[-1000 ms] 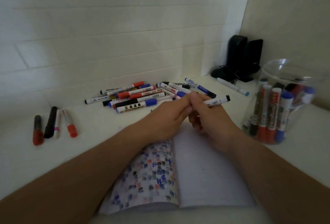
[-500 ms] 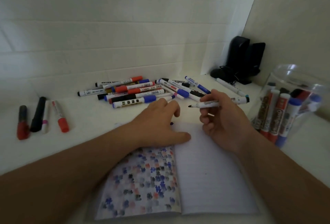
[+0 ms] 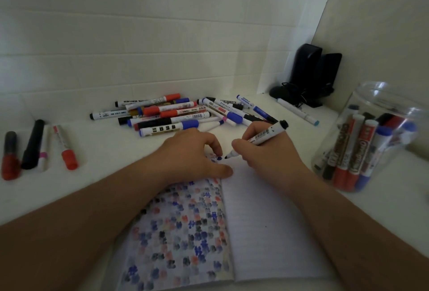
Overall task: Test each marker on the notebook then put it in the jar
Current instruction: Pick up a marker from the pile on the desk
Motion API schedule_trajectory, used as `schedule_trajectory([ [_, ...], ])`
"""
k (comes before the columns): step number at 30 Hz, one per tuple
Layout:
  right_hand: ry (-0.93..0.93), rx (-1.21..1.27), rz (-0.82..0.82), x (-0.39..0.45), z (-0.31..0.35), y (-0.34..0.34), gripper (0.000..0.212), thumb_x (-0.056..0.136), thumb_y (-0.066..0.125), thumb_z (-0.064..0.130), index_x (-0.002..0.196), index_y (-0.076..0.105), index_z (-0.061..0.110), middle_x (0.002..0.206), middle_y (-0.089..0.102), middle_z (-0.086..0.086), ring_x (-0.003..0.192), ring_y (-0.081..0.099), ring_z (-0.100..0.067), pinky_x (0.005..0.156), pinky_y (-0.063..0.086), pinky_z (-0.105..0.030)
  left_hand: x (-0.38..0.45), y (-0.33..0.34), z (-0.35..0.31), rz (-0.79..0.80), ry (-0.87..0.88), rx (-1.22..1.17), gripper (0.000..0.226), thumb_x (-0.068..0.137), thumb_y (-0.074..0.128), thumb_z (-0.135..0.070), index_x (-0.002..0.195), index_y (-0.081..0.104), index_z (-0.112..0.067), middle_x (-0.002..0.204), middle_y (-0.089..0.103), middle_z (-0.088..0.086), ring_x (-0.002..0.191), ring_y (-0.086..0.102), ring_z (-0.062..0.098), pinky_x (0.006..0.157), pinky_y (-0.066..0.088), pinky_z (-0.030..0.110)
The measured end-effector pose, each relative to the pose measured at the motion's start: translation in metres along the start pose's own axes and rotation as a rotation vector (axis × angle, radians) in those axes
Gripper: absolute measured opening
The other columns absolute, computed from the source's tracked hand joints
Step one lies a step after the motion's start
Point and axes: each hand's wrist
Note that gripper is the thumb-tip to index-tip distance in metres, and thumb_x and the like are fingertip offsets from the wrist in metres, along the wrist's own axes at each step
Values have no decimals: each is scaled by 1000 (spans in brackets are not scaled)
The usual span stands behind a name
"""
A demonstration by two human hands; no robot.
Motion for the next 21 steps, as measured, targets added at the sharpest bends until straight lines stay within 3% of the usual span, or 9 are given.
schedule_trajectory([
  [6,79,82,-43,3,-2,7,20,83,77,11,71,61,10,67,69,-14,53,63,-12,50,49,-19,1,2,-1,19,-19,19,50,60,77,-79,95,63,-46,99,55,-14,91,54,8,79,51,36],
  [15,114,85,-35,4,-6,9,17,85,78,13,77,64,8,66,73,-9,58,68,-18,57,58,-27,-1,0,-5,38,-34,72,58,64,74,-80,107,58,-44,105,53,-13,103,50,14,91,51,42],
  [21,89,31,-18,2,-6,10,16,84,78,13,75,65,8,65,72,-10,56,68,-20,61,62,-35,-1,0,-7,46,-37,85,57,65,73,-81,107,60,-44,103,52,-13,104,48,14,91,50,40],
])
Point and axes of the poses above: each hand's wrist, its own x-axis towards the middle knuckle, its own y-axis out of the palm, z = x × y
